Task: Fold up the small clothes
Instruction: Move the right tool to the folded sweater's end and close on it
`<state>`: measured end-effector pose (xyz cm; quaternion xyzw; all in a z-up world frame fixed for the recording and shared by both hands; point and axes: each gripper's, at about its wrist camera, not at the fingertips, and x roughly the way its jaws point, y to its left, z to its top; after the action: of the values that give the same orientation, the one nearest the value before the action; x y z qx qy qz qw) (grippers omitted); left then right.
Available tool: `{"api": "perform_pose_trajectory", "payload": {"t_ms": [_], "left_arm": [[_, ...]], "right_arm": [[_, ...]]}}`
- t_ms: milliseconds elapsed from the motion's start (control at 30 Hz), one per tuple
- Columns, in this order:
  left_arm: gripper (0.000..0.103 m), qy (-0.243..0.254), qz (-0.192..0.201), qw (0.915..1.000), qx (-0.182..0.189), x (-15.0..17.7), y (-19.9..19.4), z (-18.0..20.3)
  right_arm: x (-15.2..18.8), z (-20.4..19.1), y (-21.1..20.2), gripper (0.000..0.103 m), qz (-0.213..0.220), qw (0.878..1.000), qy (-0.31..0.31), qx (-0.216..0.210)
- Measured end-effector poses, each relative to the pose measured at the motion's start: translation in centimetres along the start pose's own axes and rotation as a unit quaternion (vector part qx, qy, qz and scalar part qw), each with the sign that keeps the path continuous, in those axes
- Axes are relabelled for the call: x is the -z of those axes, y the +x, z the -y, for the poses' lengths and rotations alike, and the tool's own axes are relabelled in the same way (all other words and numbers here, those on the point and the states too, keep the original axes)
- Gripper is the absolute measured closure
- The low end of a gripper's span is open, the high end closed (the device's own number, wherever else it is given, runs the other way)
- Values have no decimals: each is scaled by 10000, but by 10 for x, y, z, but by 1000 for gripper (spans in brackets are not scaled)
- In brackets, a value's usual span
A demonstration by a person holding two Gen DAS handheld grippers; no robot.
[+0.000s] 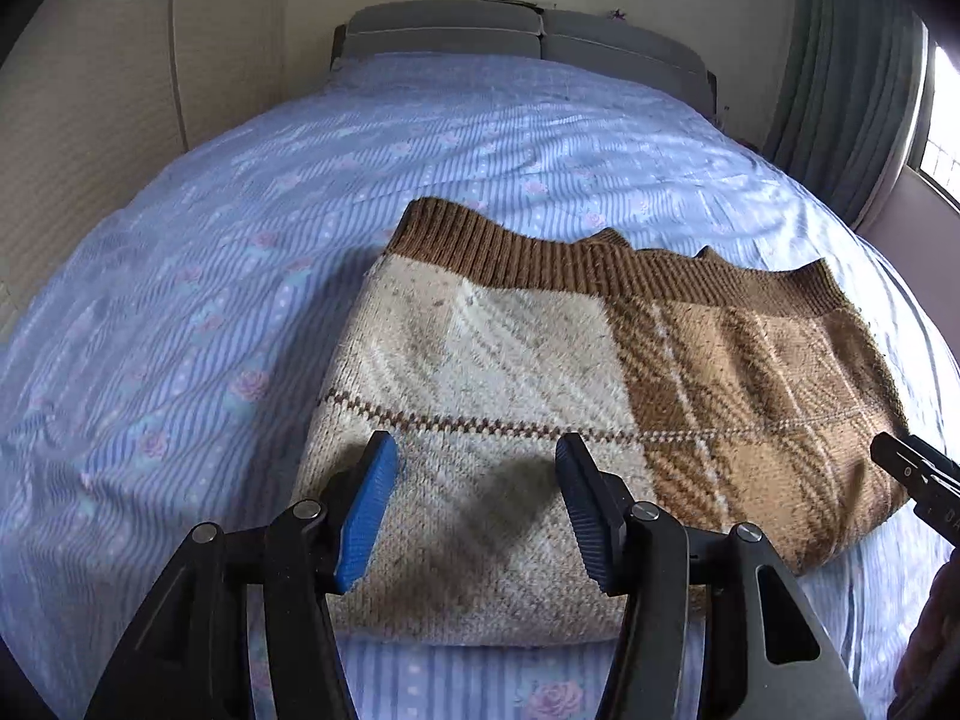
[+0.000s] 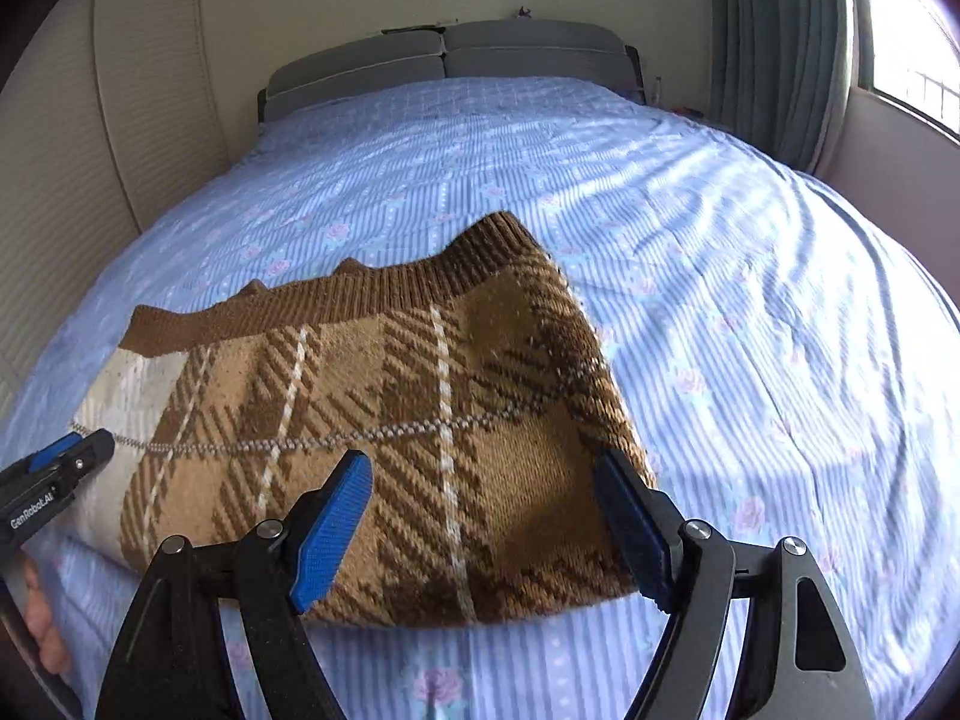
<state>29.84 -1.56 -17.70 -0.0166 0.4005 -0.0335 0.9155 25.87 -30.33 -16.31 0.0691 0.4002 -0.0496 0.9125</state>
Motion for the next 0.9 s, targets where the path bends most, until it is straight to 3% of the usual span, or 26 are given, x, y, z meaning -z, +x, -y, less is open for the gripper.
{"api": "perform_pose_trajectory", "payload": {"t_ms": [67,200,533,733,900], "left_arm": [[48,85,60,9999,-107,3,2,1],[48,169,82,9995,-254,3,0,7],[48,40,122,9999,9,8,-32,23],[48,72,91,9998,172,16,-46,43],[48,94,25,9998,161,17,-47,51]], "right_arm": [[7,5,13,26,-249,9997,31,-19],[6,9,9,25,-169,9997,112,-101],[29,50,-48,24,150,9943,959,-453],[55,82,-36,24,-164,9739,2000,-1062],[59,87,-20,24,-202,9601,2437,-1357]]}}
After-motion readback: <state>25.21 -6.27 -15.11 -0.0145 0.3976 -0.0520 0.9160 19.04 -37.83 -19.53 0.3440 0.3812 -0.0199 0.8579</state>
